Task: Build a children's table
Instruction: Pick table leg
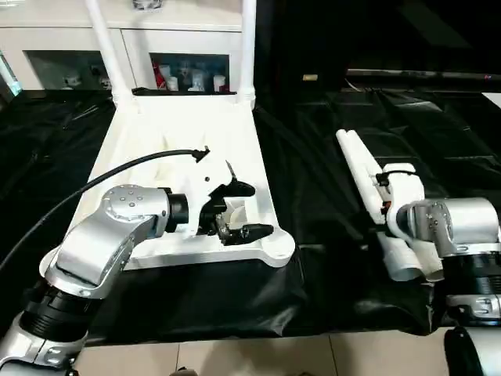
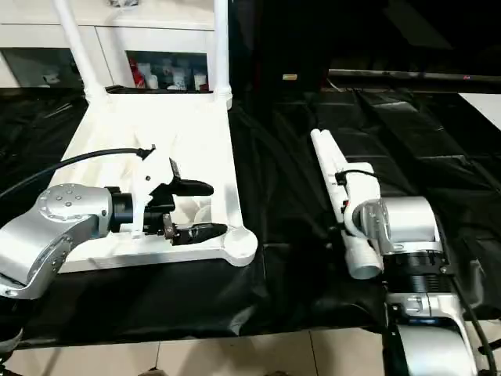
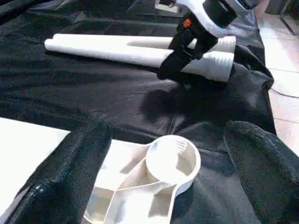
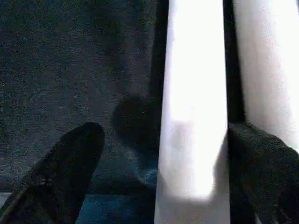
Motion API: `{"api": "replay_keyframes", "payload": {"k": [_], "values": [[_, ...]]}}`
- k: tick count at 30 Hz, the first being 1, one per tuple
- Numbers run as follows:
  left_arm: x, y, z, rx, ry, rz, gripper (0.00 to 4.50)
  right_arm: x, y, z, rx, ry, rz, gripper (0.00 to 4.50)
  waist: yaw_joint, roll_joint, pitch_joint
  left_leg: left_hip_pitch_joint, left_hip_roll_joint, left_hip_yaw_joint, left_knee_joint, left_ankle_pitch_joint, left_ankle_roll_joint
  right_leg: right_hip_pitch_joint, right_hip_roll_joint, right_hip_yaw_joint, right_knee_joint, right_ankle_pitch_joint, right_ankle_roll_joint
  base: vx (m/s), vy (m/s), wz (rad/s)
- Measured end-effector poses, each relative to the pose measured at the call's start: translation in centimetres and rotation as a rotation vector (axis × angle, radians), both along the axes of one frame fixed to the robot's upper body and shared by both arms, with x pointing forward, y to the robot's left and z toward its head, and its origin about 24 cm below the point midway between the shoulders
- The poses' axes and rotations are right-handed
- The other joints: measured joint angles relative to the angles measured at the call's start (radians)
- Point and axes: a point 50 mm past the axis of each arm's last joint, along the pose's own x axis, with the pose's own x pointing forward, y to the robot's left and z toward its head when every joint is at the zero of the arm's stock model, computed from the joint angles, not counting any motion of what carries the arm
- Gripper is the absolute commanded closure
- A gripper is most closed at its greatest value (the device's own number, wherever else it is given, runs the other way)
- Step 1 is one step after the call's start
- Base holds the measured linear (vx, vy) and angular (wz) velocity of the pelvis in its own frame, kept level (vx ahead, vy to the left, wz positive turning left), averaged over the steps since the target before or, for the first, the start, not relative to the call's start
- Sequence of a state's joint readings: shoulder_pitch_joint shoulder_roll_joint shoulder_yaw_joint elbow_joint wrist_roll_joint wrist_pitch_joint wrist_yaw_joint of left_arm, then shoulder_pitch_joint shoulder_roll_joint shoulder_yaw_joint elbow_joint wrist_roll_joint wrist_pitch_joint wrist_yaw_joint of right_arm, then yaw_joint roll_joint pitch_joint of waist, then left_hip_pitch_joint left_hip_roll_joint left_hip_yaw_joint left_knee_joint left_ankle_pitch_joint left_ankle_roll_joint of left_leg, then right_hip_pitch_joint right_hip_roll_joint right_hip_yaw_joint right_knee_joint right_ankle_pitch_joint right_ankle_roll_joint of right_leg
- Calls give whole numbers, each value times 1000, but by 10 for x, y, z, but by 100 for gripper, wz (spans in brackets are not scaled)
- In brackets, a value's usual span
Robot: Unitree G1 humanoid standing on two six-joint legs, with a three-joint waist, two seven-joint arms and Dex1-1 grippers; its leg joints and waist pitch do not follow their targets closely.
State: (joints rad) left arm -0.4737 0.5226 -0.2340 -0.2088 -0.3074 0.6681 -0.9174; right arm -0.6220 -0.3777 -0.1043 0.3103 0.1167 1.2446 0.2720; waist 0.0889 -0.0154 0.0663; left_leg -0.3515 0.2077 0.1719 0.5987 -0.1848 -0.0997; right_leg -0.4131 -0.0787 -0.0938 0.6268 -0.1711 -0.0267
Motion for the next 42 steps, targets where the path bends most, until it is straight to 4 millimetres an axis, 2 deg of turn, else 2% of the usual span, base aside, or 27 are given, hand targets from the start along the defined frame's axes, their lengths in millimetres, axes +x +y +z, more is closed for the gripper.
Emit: {"api": "replay_keyframes", "payload": {"k": [13,20,23,34,38,39,42], "values": [[0,1,0,7,-3,5,4,-1,10,-11,101,37,4,0,0,-2,0,0,0,0,0,0,0,0,0,0,0,0,0,0,0,0],[1,3,0,15,-6,10,0,0,14,-13,113,38,11,72,0,-6,0,0,0,0,1,0,0,0,0,0,0,0,0,0,0,0],[1,3,0,18,-7,12,0,1,15,-13,116,40,16,82,0,-10,0,0,0,0,1,0,0,0,0,0,1,0,0,0,0,0],[1,4,0,20,-8,14,0,2,18,-19,119,44,26,194,0,-22,-3,0,0,0,1,0,0,0,0,0,1,0,0,0,0,0],[1,4,0,21,-12,25,0,4,18,-19,127,45,18,229,0,-23,-4,0,0,0,1,0,0,0,0,0,1,0,0,0,0,0],[2,4,0,20,-14,36,0,5,19,-19,130,40,16,237,1,-23,-4,0,0,0,1,0,0,0,0,0,1,0,0,0,0,0],[21,5,-3,4,-32,195,0,9,23,-16,181,-14,9,254,1,-23,-4,0,0,0,2,1,-1,0,0,0,2,1,0,0,0,0]]}}
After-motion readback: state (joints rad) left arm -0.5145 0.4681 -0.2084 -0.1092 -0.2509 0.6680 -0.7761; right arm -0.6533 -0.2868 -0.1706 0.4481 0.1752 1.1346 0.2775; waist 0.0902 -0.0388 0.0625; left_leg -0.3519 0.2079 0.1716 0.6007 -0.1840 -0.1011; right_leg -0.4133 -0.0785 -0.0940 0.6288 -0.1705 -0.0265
